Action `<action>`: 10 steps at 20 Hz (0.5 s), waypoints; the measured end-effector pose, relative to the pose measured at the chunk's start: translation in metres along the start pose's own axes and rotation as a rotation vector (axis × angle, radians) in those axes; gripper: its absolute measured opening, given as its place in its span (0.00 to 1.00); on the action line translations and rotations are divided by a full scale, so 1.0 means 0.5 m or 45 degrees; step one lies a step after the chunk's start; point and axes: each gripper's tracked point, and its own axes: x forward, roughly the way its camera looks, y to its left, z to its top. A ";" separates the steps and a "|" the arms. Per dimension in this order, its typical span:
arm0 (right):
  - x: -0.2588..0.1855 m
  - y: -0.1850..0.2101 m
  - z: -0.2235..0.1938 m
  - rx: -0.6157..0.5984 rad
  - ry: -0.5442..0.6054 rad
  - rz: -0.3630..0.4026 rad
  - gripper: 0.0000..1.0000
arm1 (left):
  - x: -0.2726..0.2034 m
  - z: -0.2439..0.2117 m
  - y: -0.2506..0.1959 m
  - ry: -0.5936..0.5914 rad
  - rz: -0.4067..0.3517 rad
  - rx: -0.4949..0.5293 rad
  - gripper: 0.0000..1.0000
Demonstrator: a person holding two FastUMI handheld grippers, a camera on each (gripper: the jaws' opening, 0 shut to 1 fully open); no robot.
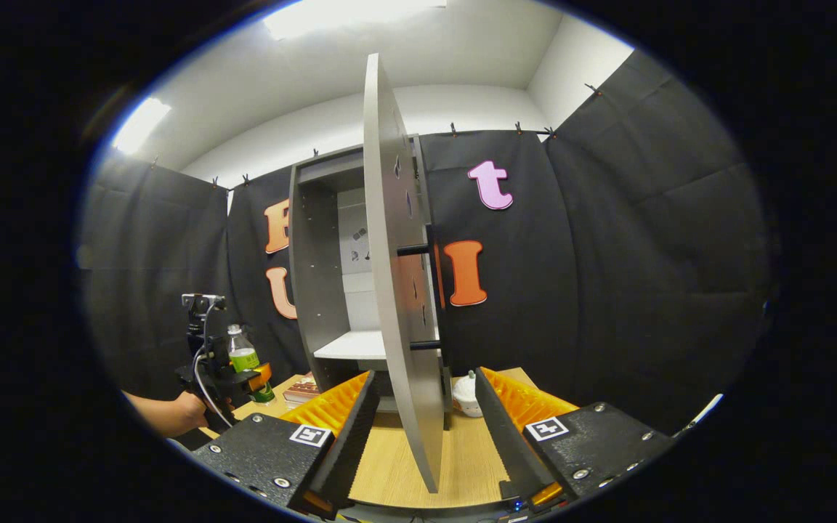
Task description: Open the cabinet door with the right hand, grasp the bottle in the cabinet with the left hand and place it on the coaster, then close the cabinet door with the right hand.
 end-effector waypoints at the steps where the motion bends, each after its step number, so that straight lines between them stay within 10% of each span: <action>1: -0.001 0.002 -0.003 -0.004 0.003 -0.019 0.82 | 0.000 -0.011 0.004 -0.006 0.002 0.003 0.81; 10: -0.014 -0.001 -0.003 0.010 0.016 -0.175 0.82 | 0.011 -0.187 -0.002 0.066 -0.022 0.038 0.83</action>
